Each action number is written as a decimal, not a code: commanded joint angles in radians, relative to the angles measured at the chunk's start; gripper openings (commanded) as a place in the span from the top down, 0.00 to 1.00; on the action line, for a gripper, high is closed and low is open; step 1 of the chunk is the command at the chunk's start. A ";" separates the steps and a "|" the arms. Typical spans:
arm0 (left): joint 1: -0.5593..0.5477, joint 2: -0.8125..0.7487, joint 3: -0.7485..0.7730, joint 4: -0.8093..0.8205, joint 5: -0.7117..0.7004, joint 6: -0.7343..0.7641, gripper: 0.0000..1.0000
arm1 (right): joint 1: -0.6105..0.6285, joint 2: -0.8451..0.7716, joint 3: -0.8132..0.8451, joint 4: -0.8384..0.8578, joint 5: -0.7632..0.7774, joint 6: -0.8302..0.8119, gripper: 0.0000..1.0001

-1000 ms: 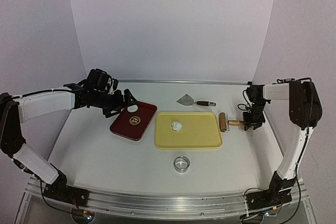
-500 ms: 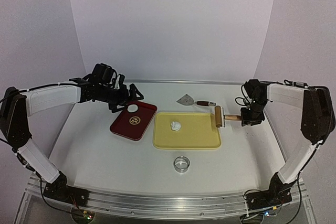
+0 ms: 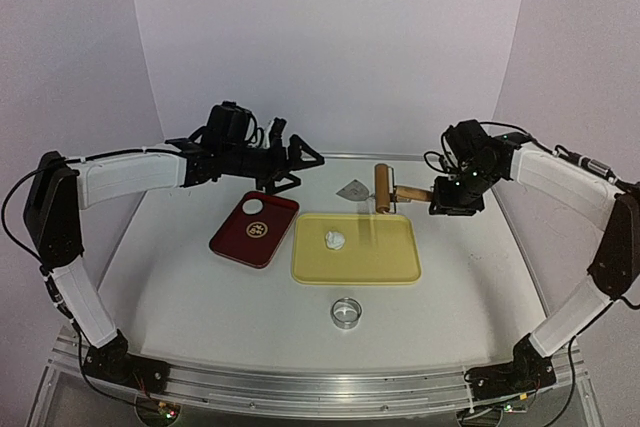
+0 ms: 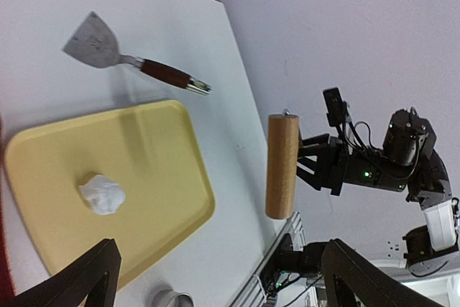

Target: Roll out the dumpling wrappers from the dough

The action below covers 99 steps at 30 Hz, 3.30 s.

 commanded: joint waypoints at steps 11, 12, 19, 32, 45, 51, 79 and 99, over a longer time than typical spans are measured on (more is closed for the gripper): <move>-0.114 0.197 0.220 0.104 0.164 -0.046 0.01 | 0.228 0.199 0.332 0.030 -0.034 0.095 1.00; -0.115 0.201 0.221 0.104 0.164 -0.049 0.01 | 0.236 0.208 0.344 0.032 -0.035 0.091 1.00; -0.115 0.259 0.283 0.039 0.179 -0.053 0.42 | 0.259 0.244 0.382 0.034 -0.042 0.069 1.00; -0.085 0.238 0.239 0.100 0.206 -0.079 1.00 | 0.255 0.279 0.423 0.036 -0.053 0.049 0.55; -0.018 0.122 0.035 0.387 0.342 -0.123 1.00 | 0.024 0.186 0.306 0.175 -0.802 0.006 0.02; -0.016 0.097 0.007 0.537 0.431 -0.164 1.00 | 0.004 0.211 0.261 0.285 -1.006 0.084 0.02; -0.018 0.155 0.007 0.628 0.423 -0.287 1.00 | 0.040 0.209 0.169 0.637 -1.251 0.369 0.56; -0.018 0.205 -0.002 0.551 0.378 -0.238 0.77 | 0.045 0.129 0.111 0.640 -1.206 0.401 0.98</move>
